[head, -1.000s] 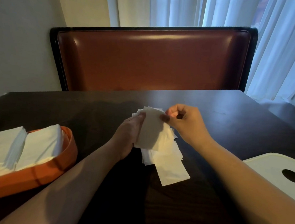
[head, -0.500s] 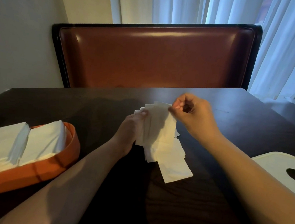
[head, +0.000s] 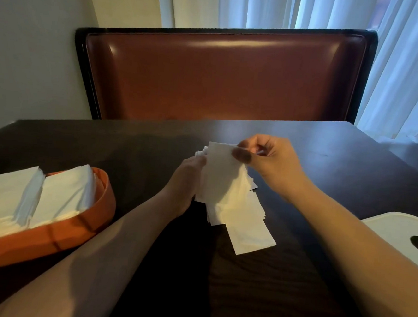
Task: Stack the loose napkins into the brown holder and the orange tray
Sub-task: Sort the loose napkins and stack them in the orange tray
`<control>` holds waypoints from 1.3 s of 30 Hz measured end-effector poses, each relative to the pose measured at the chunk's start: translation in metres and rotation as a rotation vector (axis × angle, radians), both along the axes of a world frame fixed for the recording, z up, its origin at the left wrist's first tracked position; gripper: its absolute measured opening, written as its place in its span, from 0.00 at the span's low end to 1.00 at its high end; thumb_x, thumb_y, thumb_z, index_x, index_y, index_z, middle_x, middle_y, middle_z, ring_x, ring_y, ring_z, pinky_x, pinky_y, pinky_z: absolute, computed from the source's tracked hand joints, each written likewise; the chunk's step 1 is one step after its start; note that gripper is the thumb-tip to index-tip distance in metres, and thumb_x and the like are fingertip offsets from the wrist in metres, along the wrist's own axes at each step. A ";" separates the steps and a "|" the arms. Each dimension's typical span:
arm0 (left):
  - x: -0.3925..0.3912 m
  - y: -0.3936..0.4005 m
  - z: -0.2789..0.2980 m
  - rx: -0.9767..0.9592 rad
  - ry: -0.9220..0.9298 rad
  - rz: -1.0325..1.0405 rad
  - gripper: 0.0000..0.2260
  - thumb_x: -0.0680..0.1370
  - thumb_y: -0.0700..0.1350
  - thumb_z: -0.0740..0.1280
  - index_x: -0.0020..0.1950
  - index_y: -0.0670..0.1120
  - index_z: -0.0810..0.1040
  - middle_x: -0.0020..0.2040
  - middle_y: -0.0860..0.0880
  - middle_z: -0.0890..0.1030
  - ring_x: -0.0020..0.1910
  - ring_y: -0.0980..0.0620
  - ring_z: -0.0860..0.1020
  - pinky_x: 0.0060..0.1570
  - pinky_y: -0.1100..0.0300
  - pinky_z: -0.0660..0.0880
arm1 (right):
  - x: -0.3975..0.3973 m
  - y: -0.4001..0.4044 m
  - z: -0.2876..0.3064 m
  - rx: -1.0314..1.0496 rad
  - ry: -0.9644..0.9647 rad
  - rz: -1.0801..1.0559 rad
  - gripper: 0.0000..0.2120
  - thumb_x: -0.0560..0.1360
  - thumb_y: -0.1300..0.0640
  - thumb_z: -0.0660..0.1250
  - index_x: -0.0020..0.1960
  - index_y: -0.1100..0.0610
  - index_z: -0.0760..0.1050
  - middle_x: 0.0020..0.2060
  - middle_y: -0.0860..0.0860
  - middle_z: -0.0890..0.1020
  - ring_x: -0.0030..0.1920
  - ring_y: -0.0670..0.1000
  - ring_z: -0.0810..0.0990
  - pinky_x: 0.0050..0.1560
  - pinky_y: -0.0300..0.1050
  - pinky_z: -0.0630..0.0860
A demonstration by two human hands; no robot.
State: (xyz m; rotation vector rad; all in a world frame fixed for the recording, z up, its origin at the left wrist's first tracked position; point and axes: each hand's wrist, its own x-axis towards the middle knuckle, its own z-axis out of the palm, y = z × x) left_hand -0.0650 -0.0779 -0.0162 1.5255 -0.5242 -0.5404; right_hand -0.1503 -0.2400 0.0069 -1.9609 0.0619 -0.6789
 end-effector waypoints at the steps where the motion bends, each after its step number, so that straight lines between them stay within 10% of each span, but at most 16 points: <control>1: -0.001 0.000 0.001 -0.004 -0.001 -0.001 0.20 0.85 0.51 0.52 0.56 0.42 0.80 0.48 0.42 0.82 0.42 0.47 0.79 0.39 0.56 0.76 | 0.003 0.001 -0.003 -0.017 -0.007 -0.041 0.07 0.73 0.55 0.74 0.39 0.48 0.79 0.46 0.60 0.83 0.47 0.60 0.82 0.51 0.53 0.81; 6: -0.001 -0.001 0.001 -0.060 0.039 -0.061 0.20 0.84 0.54 0.54 0.56 0.42 0.80 0.49 0.41 0.81 0.43 0.45 0.78 0.41 0.54 0.75 | 0.006 0.002 -0.008 0.002 -0.052 -0.099 0.06 0.74 0.58 0.74 0.40 0.51 0.79 0.38 0.60 0.81 0.35 0.54 0.76 0.35 0.40 0.76; 11: -0.001 -0.001 0.001 -0.101 0.073 -0.083 0.20 0.84 0.53 0.54 0.59 0.41 0.79 0.48 0.42 0.81 0.43 0.47 0.78 0.41 0.54 0.74 | 0.005 -0.001 -0.007 -0.042 -0.014 -0.131 0.11 0.76 0.59 0.72 0.58 0.56 0.80 0.33 0.51 0.77 0.33 0.47 0.76 0.40 0.38 0.77; 15: -0.001 0.000 0.002 -0.158 0.125 -0.039 0.17 0.85 0.52 0.53 0.59 0.45 0.79 0.47 0.44 0.84 0.41 0.48 0.82 0.38 0.55 0.79 | 0.004 -0.008 -0.005 -0.047 -0.029 -0.216 0.06 0.78 0.59 0.69 0.44 0.60 0.82 0.36 0.58 0.82 0.35 0.53 0.76 0.38 0.44 0.75; 25: 0.012 0.005 0.005 -0.397 0.416 0.088 0.19 0.84 0.53 0.56 0.68 0.44 0.75 0.63 0.40 0.80 0.64 0.41 0.78 0.65 0.45 0.73 | -0.004 -0.014 0.003 0.893 -0.033 0.291 0.10 0.83 0.60 0.60 0.58 0.63 0.78 0.47 0.55 0.86 0.46 0.50 0.85 0.44 0.39 0.82; 34: 0.007 0.001 0.004 -0.261 0.291 0.036 0.20 0.85 0.56 0.51 0.62 0.45 0.77 0.54 0.42 0.82 0.47 0.47 0.81 0.43 0.53 0.79 | 0.006 0.009 -0.007 -0.044 -0.051 -0.091 0.06 0.79 0.53 0.68 0.47 0.55 0.79 0.40 0.57 0.82 0.41 0.60 0.80 0.42 0.53 0.78; 39: 0.004 0.002 0.005 -0.139 0.223 -0.046 0.24 0.85 0.57 0.50 0.62 0.42 0.76 0.49 0.40 0.80 0.43 0.47 0.79 0.45 0.53 0.77 | -0.003 0.009 0.005 -0.216 0.092 0.044 0.01 0.77 0.55 0.70 0.48 0.49 0.80 0.41 0.49 0.83 0.39 0.45 0.80 0.40 0.30 0.74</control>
